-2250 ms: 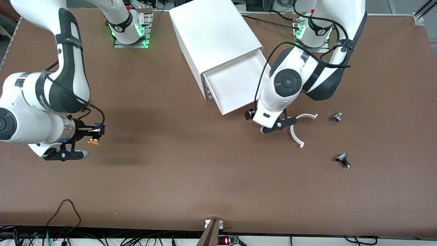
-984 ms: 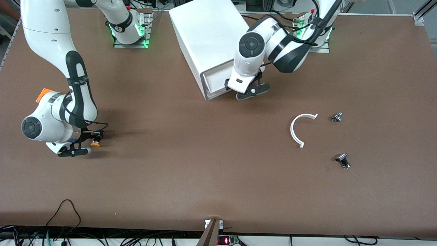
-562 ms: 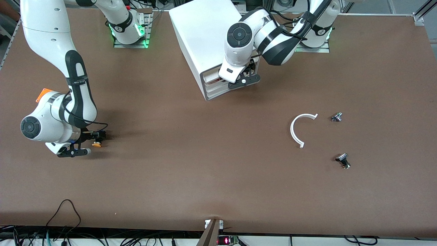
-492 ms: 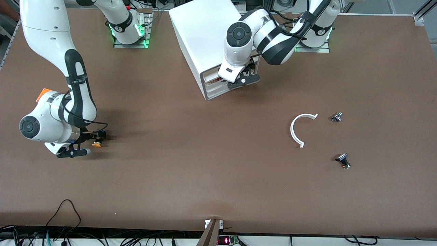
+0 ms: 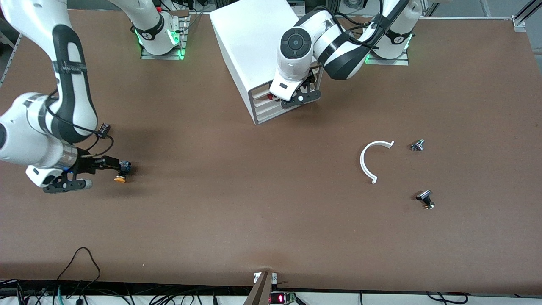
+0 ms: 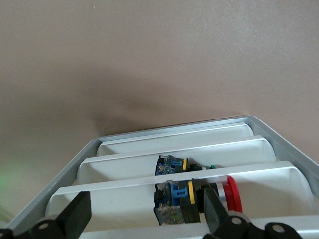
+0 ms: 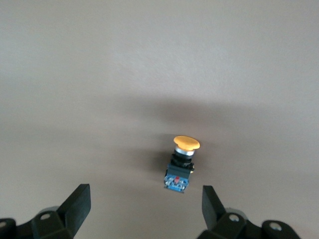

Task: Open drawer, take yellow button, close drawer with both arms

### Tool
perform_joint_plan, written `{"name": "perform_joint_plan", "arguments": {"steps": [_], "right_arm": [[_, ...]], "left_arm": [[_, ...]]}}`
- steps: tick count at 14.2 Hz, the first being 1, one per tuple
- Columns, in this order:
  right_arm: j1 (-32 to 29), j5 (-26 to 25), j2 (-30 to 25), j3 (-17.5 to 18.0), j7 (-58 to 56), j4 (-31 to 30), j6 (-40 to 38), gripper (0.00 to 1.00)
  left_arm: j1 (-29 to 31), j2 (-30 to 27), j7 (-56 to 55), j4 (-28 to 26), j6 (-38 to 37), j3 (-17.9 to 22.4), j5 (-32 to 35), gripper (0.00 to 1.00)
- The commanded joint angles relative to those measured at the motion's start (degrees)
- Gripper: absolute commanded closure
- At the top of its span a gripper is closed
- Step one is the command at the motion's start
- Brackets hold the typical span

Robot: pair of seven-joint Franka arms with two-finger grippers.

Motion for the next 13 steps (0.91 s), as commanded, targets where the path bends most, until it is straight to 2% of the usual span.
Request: {"name": "perform_joint_plan", "arguments": {"steps": [1, 3, 4, 8, 11, 12, 13], "right_arm": [[1.1, -2.5, -6.0, -0.1, 0.1, -0.7, -3.9, 0.01], [1.2, -4.7, -10.2, 0.3, 1.1, -0.5, -6.3, 0.01], [1.3, -6.1, -11.6, 0.5, 1.1, -0.3, -7.9, 0.01], [1.8, -8.1, -12.9, 0.5, 4.4, 5.2, -16.5, 0.01], [1.4, -10.0, -14.7, 1.2, 7.9, 8.3, -21.7, 0.01], [-0.2, -10.9, -16.1, 4.0, 9.0, 8.3, -22.2, 0.01], [-3.4, -11.7, -17.4, 7.7, 10.0, 8.3, -22.7, 0.01]], "left_arm": [[0.4, -1.4, 0.6, -0.5, -2.2, -0.7, -1.8, 0.00], [2.4, -2.1, 0.8, 0.6, -3.0, -0.5, -1.5, 0.00], [4.2, -2.1, 2.9, 2.8, -5.7, -0.5, -0.9, 0.00], [13.3, -2.1, 17.0, 12.0, -14.2, 0.0, 0.1, 0.00], [18.4, -2.0, 30.0, 20.2, -21.2, 0.0, 5.9, 0.00], [19.9, -2.8, 35.6, 21.6, -22.9, 0.7, 5.9, 0.00], [20.0, -4.7, 41.8, 21.7, -23.5, 4.3, 5.6, 0.00]]}}
